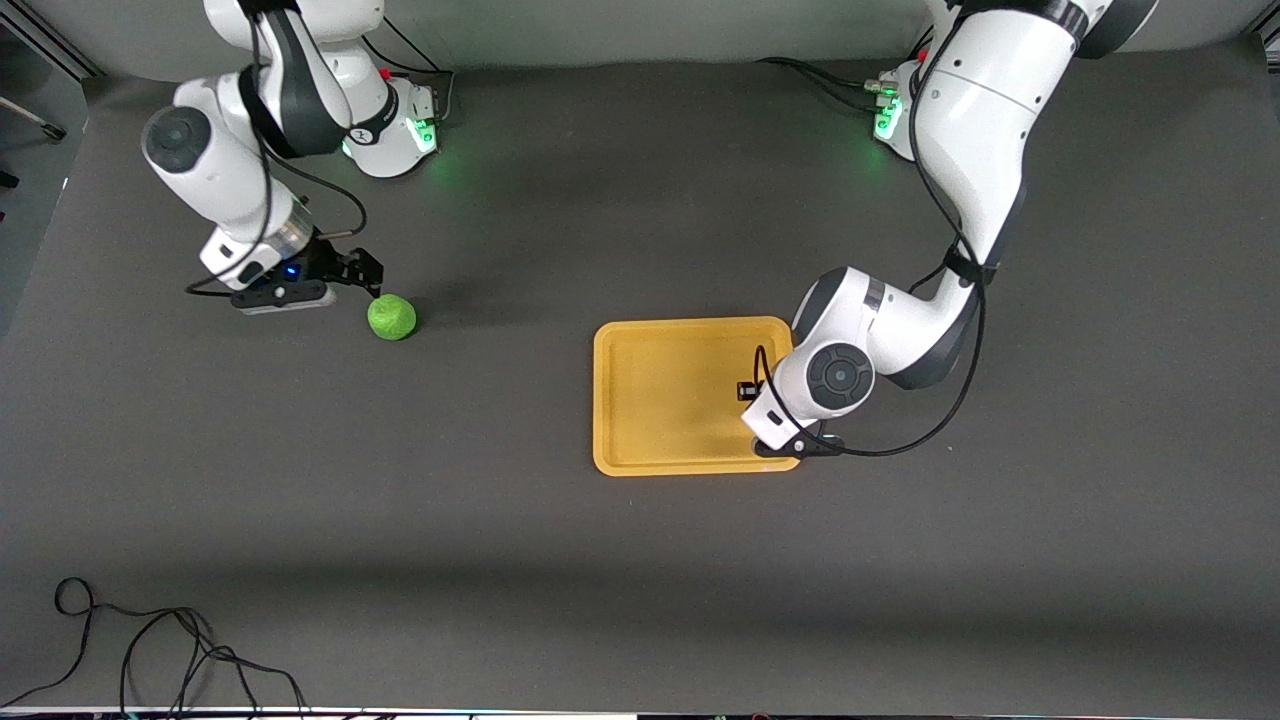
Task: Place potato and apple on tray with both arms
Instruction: 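Carry the potato onto the tray while the right gripper lowers to the apple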
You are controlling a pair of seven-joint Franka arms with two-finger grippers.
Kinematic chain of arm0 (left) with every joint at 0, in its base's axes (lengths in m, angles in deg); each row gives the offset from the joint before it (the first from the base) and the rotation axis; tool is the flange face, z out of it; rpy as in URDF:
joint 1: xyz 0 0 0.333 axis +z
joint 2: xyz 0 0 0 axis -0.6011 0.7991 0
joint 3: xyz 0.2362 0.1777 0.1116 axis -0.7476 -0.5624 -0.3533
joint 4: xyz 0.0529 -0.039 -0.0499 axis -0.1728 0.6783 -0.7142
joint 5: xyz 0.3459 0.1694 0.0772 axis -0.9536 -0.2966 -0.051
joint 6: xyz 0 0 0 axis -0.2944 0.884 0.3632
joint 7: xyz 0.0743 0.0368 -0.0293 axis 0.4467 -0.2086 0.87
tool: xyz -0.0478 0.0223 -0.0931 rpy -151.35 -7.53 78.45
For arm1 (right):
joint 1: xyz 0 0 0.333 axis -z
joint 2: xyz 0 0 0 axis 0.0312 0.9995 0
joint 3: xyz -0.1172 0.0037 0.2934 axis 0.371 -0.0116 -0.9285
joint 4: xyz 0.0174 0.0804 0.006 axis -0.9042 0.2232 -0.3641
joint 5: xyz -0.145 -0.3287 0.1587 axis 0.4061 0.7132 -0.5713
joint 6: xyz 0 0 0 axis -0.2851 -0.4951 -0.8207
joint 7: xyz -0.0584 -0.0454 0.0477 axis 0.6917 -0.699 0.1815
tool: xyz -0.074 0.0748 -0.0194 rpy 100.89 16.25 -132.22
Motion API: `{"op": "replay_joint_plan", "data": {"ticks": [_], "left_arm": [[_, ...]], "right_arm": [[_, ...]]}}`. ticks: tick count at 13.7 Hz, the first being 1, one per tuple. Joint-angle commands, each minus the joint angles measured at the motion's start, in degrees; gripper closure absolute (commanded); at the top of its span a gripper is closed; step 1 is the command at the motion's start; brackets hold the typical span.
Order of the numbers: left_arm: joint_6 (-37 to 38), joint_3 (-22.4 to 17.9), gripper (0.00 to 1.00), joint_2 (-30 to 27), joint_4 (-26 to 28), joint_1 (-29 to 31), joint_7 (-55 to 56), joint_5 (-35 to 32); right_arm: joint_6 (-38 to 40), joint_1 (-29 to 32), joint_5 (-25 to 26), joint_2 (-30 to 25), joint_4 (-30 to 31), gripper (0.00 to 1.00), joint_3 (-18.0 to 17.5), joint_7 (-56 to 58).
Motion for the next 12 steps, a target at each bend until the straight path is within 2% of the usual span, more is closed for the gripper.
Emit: {"op": "replay_joint_plan", "data": {"ticks": [1,2,3,6,7,10,12], "left_arm": [[0.94,-0.25,0.39,0.35,-1.56,-1.12,0.63,0.14],[1.03,-0.34,0.15,0.44,-1.47,-1.47,0.8,0.05],[1.12,-0.34,0.09,0.44,-1.3,-1.91,0.81,-0.04],[1.73,-0.51,0.08,0.26,-1.38,-1.74,0.81,-0.04],[1.82,-0.6,0.03,-0.26,-1.47,-1.48,0.72,-0.04],[3.22,-0.78,0.0,-5.08,-1.73,0.1,0.72,-0.04],[8.03,-0.69,0.0,-9.64,-2.0,3.69,-0.94,-0.04]], "right_arm": [[-7.37,-0.89,-0.69,5.85,1.5,0.0,0.74,1.08],[-9.57,-0.89,-0.69,8.13,1.5,0.0,0.74,1.08],[-11.68,-0.89,-0.69,10.25,1.5,0.0,0.74,1.0],[-16.7,-0.8,-0.69,15.79,1.77,0.0,0.74,0.99],[-16.97,-0.71,-0.69,16.85,1.77,0.0,0.92,0.99],[-16.19,-0.54,-0.69,18.35,1.77,0.0,1.09,0.99],[-15.48,-0.54,-0.69,19.23,1.77,0.0,1.36,0.99]]}}
